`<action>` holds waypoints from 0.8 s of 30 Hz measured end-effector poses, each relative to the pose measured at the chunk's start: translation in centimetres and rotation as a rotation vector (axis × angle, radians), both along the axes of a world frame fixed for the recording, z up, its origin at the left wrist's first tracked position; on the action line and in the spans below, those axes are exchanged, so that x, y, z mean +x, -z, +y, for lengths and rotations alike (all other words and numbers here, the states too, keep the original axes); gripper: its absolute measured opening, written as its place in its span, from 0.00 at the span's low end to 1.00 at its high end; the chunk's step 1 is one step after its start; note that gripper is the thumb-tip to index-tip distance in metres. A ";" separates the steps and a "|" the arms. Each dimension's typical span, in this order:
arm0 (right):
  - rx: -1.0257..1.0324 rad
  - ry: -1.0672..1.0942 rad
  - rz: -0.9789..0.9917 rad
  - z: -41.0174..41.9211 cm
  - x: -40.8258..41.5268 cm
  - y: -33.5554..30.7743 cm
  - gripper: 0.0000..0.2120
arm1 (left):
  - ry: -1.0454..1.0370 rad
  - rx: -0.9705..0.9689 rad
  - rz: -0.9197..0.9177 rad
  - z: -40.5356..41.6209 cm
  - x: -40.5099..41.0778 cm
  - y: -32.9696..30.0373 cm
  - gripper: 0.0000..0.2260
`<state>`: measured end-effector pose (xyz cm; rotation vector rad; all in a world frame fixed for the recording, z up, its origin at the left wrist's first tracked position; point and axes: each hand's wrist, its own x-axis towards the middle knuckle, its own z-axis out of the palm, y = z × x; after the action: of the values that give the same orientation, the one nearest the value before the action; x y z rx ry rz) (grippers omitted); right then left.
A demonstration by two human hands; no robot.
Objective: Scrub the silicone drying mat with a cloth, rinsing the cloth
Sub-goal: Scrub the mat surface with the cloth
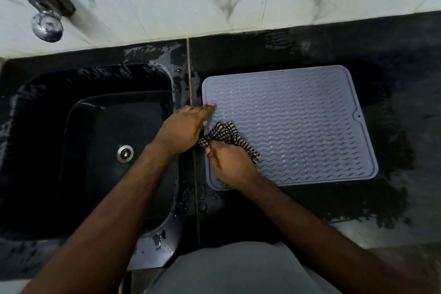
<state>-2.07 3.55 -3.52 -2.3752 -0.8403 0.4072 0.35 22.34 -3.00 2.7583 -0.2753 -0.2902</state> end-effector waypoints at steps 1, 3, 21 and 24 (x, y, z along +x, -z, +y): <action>-0.003 -0.015 0.020 -0.1 0.0 -0.1 0.12 | -0.010 0.015 -0.014 -0.2 -0.1 0.0 0.23; -0.005 -0.046 0.047 -0.5 -0.1 -0.3 0.11 | -0.037 0.036 -0.026 -0.5 0.0 0.0 0.22; -0.155 -0.464 0.027 -4.6 0.5 -0.4 0.18 | -0.177 0.179 0.027 -3.1 -1.3 1.2 0.36; -0.162 -0.536 0.046 -5.1 1.3 -0.2 0.19 | -0.194 0.193 0.057 -3.3 -1.7 1.3 0.43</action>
<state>-0.82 -1.60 -3.35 -2.2446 -1.4727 0.7620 -1.33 19.01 -4.30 2.9314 0.0377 -0.3607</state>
